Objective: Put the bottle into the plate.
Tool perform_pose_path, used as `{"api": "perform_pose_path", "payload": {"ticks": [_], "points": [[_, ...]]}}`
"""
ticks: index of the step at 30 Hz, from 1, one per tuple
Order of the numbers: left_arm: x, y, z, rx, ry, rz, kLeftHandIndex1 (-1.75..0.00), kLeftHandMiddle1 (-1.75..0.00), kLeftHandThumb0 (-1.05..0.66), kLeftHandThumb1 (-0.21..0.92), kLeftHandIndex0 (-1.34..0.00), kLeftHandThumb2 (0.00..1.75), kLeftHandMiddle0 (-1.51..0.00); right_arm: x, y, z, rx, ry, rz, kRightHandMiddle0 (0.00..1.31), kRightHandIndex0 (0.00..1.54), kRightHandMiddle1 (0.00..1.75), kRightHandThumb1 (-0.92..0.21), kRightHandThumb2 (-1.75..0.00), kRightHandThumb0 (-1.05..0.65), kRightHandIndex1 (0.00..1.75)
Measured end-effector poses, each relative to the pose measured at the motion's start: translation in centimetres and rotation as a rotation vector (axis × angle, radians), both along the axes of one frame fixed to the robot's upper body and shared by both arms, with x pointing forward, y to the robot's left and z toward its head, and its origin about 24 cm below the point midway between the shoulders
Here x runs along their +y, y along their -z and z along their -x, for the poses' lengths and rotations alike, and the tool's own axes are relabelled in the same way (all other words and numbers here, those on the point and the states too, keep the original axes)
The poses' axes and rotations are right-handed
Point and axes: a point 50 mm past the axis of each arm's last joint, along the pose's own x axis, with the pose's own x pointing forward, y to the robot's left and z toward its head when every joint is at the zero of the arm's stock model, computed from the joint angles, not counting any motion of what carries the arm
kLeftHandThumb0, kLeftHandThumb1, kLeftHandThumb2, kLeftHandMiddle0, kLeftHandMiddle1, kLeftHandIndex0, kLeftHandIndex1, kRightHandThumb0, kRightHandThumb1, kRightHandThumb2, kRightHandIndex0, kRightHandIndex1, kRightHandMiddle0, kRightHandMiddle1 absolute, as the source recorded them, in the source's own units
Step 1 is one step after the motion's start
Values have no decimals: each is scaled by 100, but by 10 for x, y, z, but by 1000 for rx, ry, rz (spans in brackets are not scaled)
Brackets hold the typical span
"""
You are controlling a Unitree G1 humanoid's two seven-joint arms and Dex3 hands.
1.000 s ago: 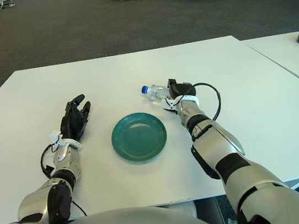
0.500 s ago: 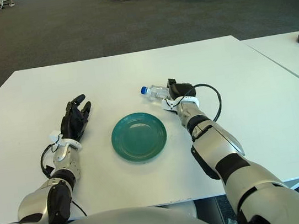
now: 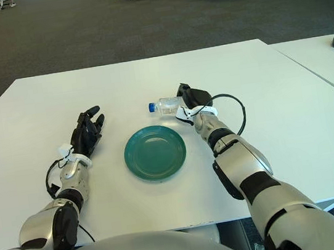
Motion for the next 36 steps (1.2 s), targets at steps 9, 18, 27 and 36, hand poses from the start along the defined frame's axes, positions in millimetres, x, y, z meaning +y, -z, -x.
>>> {"api": "perform_pose_path", "payload": {"ticks": [9,18,27,36], "points": [[-4,1,-1,21,2,-56,-107,-4,-91,92,-6,95,-43,11,-18,-3,-113,-92,-126,61,85,175,-2,-163,0,168],[-6,2,-1,37,1,-70,-106,-4,-90,92,-5,95,-43,19,-35,2,-198,-211,-247,62,89,175,0,-165,0,164],[-6,4,-1,55,3,-67,-104,-3,-90,92,-4,93,-42,28,-30,23,-179,-310,-267,63,89,175,1,-166,0,165],[-6,5,0,65,4,-65,-103,-1,-92,92,-1,91,-39,27,-24,42,-145,-411,-195,64,90,175,3,-168,0,165]]}}
